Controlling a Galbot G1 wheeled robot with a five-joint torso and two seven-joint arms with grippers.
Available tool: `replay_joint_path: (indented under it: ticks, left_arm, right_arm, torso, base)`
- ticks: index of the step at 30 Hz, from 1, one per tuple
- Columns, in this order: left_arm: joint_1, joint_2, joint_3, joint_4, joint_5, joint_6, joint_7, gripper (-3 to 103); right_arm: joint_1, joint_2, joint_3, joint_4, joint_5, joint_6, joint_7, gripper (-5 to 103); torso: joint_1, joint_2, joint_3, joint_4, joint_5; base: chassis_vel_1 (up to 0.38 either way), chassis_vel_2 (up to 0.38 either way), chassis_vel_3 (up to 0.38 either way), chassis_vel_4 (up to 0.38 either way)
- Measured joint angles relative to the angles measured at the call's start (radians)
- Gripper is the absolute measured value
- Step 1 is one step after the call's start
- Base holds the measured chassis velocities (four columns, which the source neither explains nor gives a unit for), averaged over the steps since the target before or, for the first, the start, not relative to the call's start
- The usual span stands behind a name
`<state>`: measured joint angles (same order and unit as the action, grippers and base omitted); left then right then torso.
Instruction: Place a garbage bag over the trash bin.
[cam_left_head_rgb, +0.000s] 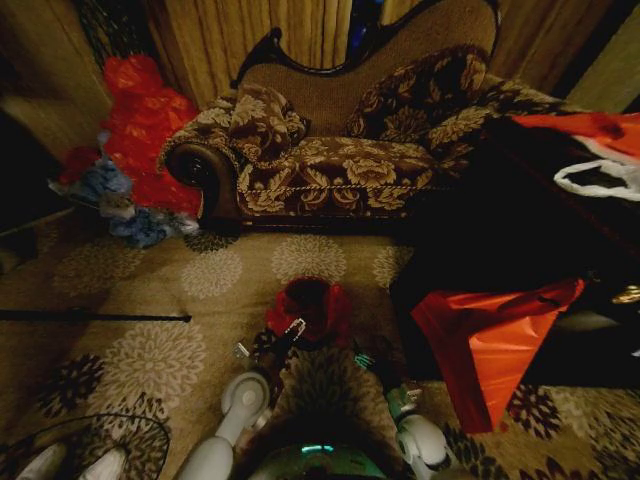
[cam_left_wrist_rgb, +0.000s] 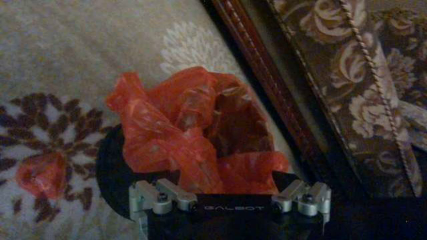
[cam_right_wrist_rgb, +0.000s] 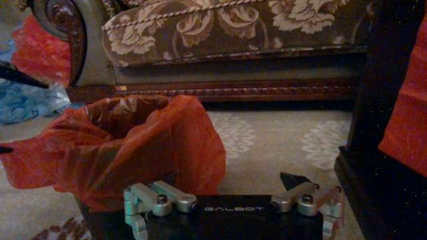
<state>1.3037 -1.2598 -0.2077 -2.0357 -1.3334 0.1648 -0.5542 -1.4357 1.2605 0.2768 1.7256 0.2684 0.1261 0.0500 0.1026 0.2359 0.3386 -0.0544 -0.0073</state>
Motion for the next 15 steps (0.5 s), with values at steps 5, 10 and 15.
replay_joint_path:
  ticks: [5, 10, 15]
  left_arm:
    - [-0.016, -0.002, -0.008, 0.018, -0.053, -0.003, -0.032, 93]
    - [-0.031, -0.002, -0.011, 0.044, -0.069, -0.018, -0.037, 96]
    - [-0.045, -0.001, 0.006, 0.074, -0.073, -0.038, -0.034, 78]
  right_arm:
    - [0.012, -0.002, -0.005, -0.005, 0.001, -0.002, 0.003, 100]
    - [0.021, -0.002, -0.007, -0.012, 0.002, -0.005, 0.005, 100]
    - [0.025, -0.001, -0.01, -0.018, 0.001, -0.008, 0.009, 100]
  torso:
    - [0.0, 0.0, 0.0, 0.0001, -0.0001]
    - [0.0, 0.0, 0.0, 0.0001, -0.0001]
    - [0.0, 0.0, 0.0, 0.0, -0.0001]
  base:
    - [0.0, 0.0, 0.0, 0.0]
    - [0.0, 0.0, 0.0, 0.0]
    - [0.0, 0.0, 0.0, 0.0]
